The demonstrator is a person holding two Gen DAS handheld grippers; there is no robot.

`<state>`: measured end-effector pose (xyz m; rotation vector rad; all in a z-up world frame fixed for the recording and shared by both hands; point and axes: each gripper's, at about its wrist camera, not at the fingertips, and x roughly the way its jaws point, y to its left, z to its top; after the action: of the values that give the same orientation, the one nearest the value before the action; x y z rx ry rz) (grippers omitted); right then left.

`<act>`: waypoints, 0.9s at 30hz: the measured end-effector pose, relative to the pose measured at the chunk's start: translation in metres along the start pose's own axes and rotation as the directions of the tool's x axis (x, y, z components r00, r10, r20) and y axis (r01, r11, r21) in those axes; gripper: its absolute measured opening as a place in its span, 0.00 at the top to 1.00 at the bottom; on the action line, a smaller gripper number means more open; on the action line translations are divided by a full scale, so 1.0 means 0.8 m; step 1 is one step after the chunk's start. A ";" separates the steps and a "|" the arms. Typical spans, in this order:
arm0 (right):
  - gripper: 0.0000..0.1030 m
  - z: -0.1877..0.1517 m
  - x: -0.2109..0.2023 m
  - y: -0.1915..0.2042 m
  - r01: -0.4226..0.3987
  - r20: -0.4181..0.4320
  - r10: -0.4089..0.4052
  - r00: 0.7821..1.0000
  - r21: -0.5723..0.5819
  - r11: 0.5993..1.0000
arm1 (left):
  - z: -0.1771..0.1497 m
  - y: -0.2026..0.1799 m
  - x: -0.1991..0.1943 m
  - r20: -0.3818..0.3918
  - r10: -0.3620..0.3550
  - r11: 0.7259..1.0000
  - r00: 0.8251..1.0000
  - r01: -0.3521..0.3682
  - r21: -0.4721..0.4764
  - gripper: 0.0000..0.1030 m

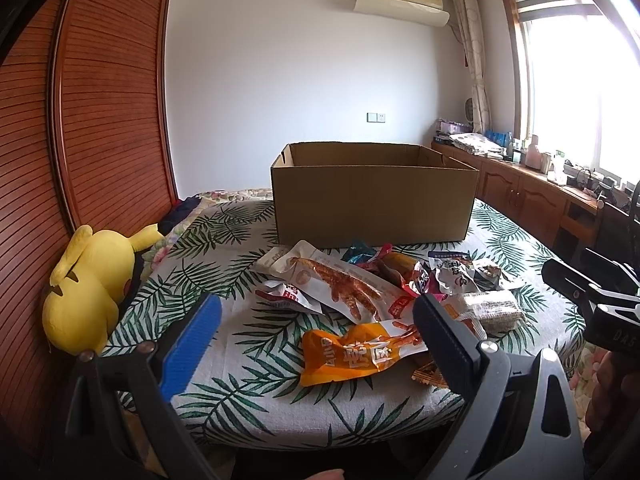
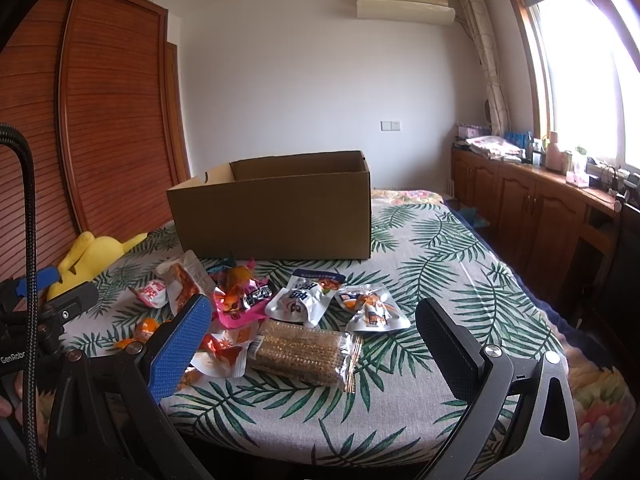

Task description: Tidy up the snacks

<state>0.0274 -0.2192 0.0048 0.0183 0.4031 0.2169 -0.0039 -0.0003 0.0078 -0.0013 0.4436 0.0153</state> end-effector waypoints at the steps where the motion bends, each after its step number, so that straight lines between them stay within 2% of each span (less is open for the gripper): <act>1: 0.00 0.000 0.000 0.000 0.000 0.000 0.000 1.000 0.000 1.000 | 0.000 0.000 0.000 0.000 0.000 1.000 1.000 0.000 0.000 0.05; 20: 0.00 -0.005 0.002 -0.003 0.005 -0.018 -0.005 1.000 -0.001 1.000 | -0.007 -0.002 0.009 -0.028 -0.006 1.000 1.000 0.006 0.005 0.05; 27: 0.00 -0.015 0.014 -0.008 0.007 -0.053 -0.008 0.999 -0.020 1.000 | -0.025 -0.012 0.023 -0.090 -0.062 0.998 0.994 0.062 0.002 0.05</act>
<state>0.0340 -0.2232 -0.0107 -0.0087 0.4539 0.2141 0.0043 -0.0095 -0.0184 -0.0109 0.5330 -0.0469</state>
